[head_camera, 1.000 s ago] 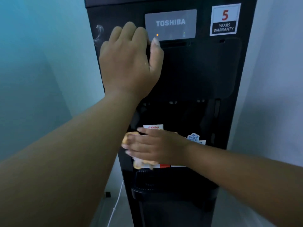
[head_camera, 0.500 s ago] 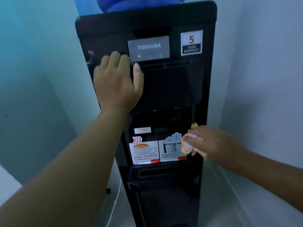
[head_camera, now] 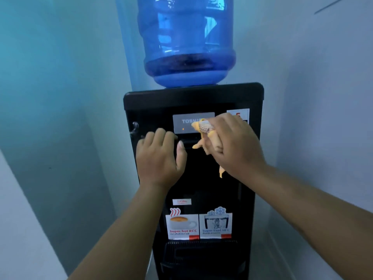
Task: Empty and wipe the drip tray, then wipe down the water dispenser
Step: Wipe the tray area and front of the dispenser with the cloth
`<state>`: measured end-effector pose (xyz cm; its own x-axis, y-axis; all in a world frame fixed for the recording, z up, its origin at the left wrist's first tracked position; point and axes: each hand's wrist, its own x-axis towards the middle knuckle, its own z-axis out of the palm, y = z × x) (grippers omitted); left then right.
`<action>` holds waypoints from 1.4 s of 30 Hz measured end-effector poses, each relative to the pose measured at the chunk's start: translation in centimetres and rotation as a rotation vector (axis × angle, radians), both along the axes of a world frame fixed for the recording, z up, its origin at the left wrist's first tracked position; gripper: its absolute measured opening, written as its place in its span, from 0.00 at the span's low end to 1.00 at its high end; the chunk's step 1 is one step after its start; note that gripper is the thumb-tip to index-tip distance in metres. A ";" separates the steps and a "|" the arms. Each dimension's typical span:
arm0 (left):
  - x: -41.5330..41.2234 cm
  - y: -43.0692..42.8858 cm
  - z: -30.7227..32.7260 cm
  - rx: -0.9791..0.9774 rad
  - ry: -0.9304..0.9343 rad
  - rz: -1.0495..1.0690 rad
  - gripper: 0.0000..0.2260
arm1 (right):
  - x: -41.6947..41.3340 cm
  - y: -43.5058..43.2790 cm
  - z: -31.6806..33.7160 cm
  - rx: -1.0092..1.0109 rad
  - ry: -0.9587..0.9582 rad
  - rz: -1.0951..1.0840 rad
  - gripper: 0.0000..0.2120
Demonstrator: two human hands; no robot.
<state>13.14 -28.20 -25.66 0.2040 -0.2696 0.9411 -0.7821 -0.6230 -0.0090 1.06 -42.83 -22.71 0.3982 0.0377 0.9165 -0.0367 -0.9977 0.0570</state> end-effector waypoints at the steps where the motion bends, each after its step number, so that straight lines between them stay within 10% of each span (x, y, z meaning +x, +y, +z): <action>1: -0.1 0.0 -0.1 -0.003 0.002 -0.004 0.14 | 0.4 0.3 0.1 0.008 -0.004 -0.010 0.14; 22: -2.5 1.9 0.3 0.049 0.158 -0.074 0.14 | -0.3 2.0 -1.0 0.128 -0.026 -0.159 0.12; 37: -5.9 7.3 2.3 -0.232 0.526 -0.603 0.25 | 0.4 12.2 5.8 1.529 0.347 0.894 0.13; 42: -2.4 9.4 2.5 -0.386 0.645 -0.547 0.12 | 2.4 13.7 5.8 1.351 0.597 0.938 0.22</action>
